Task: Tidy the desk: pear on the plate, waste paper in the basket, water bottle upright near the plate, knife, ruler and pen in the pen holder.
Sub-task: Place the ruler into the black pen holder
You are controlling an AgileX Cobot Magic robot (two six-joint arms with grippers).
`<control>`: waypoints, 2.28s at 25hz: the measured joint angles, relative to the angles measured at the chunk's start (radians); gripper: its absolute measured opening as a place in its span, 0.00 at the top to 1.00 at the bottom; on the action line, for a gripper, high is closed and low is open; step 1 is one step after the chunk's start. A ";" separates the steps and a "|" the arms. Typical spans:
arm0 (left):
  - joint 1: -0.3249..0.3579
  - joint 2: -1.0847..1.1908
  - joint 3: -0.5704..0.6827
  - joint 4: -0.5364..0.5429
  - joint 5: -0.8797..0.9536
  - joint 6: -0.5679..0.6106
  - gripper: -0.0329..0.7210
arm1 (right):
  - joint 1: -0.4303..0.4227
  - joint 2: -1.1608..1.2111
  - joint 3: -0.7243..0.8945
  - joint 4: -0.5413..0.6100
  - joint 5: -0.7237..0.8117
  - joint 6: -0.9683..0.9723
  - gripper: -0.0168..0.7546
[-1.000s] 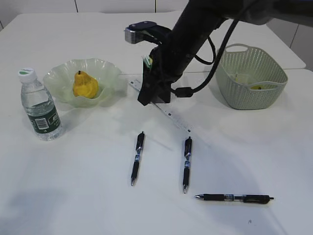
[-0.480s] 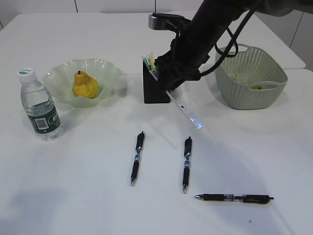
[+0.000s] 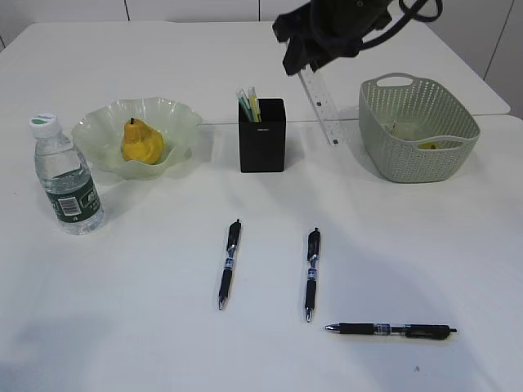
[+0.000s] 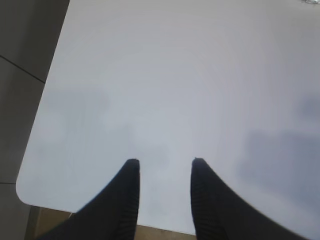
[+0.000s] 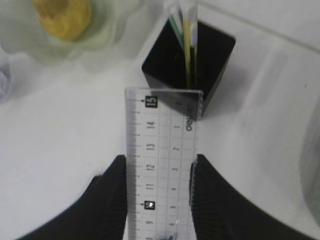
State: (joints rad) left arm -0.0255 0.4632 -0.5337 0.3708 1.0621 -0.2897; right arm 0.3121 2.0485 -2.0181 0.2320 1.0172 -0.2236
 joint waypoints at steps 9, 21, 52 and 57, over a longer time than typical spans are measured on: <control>0.000 0.000 0.000 0.000 -0.004 0.000 0.64 | 0.000 -0.095 0.086 -0.033 -0.261 -0.018 0.59; 0.000 0.000 0.000 0.000 -0.075 0.000 0.64 | 0.000 -0.146 0.444 -0.033 -0.920 -0.057 0.59; 0.000 0.000 0.000 0.000 -0.110 0.000 0.64 | 0.030 0.105 0.350 -0.336 -1.331 0.231 0.59; 0.000 0.000 0.000 0.000 -0.110 0.000 0.64 | 0.030 0.156 0.324 -0.360 -1.331 0.263 0.59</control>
State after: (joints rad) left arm -0.0255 0.4632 -0.5337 0.3708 0.9521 -0.2897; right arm 0.3418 2.2046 -1.6939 -0.1284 -0.3142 0.0397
